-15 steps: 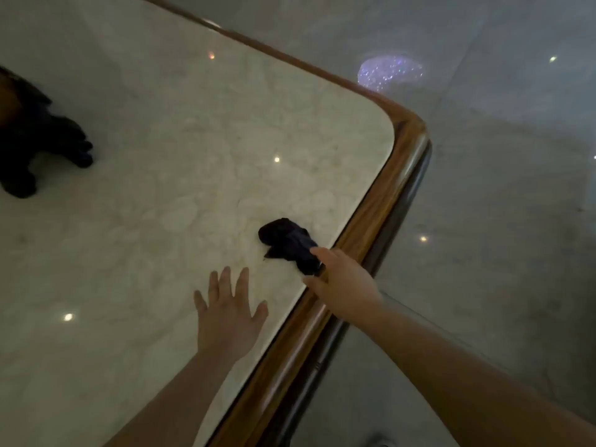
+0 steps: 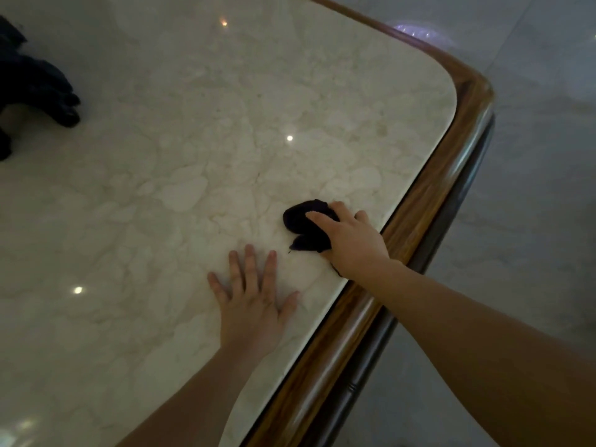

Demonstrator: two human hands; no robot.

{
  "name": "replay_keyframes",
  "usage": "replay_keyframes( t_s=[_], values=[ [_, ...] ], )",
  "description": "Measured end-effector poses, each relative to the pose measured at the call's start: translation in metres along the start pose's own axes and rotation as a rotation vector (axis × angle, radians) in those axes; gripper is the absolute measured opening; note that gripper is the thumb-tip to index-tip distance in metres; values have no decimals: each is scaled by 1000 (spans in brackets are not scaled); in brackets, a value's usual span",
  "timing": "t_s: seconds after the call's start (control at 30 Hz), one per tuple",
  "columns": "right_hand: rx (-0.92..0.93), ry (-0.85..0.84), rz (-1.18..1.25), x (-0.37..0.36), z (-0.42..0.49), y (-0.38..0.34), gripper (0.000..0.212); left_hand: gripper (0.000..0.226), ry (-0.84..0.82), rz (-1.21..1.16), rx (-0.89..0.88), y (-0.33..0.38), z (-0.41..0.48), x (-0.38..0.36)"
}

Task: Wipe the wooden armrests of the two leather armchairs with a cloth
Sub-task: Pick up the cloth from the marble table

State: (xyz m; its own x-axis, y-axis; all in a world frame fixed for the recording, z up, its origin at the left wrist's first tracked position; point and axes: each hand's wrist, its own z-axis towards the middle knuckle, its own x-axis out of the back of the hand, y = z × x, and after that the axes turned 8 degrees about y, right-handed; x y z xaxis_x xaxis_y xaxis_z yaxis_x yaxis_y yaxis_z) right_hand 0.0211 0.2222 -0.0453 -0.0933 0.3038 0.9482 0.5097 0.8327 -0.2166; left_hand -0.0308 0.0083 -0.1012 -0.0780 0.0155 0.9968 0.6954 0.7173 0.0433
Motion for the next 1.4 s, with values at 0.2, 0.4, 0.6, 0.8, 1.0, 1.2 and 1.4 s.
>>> replay_keyframes(
  t_s=[0.2,0.4,0.6,0.8,1.0,1.2,1.4],
  values=[
    [-26,76,213,11,8,0,40,85,-41,-8,-1,1,0,3],
    [-39,166,326,27,-19,4,27,87,-209,-18,46,4,11,17],
    [-158,277,447,68,-71,15,26,79,-171,-31,43,13,11,67],
    [-334,347,522,129,-147,36,32,81,-92,24,-126,42,-16,135],
    [-448,423,571,189,-214,46,32,83,-58,9,-231,85,-40,207],
    [-542,509,627,245,-290,50,30,76,28,-69,-385,129,-72,279],
    [-623,588,687,283,-358,63,37,75,51,-53,-484,171,-98,324]
  ],
)
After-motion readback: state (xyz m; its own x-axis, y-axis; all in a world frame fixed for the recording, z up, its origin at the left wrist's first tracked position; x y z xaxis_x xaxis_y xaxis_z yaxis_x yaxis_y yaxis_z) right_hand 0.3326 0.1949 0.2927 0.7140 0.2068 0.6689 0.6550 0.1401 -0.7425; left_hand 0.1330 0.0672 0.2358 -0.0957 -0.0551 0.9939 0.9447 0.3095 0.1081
